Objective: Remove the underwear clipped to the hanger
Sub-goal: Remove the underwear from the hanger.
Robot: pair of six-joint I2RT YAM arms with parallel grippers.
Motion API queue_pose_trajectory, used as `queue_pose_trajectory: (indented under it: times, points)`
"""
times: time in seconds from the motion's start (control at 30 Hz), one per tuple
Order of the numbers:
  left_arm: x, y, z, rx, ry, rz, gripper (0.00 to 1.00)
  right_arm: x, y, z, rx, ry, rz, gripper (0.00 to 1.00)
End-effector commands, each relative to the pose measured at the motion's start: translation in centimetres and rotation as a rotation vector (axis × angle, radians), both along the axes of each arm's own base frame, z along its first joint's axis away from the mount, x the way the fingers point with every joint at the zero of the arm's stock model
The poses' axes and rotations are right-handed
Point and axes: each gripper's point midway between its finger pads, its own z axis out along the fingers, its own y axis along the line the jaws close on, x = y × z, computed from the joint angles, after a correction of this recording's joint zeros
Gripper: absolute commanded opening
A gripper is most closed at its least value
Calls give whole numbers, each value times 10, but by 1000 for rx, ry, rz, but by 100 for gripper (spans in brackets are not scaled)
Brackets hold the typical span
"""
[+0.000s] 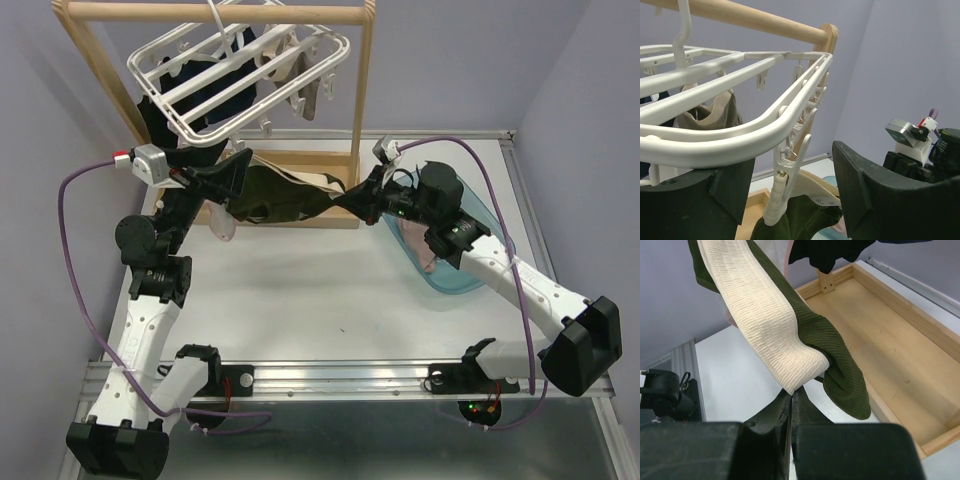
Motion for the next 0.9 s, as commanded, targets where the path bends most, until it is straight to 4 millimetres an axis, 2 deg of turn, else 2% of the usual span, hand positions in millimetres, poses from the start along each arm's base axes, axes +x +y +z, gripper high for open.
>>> queue_pose_trajectory:
  times: [0.0, 0.23, 0.43, 0.53, 0.6, 0.63, 0.67, 0.87]
  points:
    - [-11, 1, 19, -30, -96, -13, 72, -5, -2, 19, 49, -55, 17, 1]
    - [-4, 2, 15, -48, -91, -13, 69, -8, -2, 21, 57, -59, 29, 0]
    - [-1, 0, 20, -50, -92, -22, 56, -10, -2, 22, 60, -61, 35, 1]
    - [-2, -1, 21, -44, -93, -31, 43, -10, -2, 21, 60, -61, 36, 1]
    - [-3, -3, 22, -36, -97, -42, 22, -10, -1, 20, 58, -60, 37, 1]
    - [-3, -4, 21, -33, -95, -48, 3, -10, -1, 20, 59, -61, 37, 0]
    - [-4, -4, 22, -34, -96, -47, 0, -10, -2, 20, 59, -63, 36, 1]
    - [-6, -3, 21, -27, -89, -41, 0, -9, -3, 18, 54, -66, 29, 1]
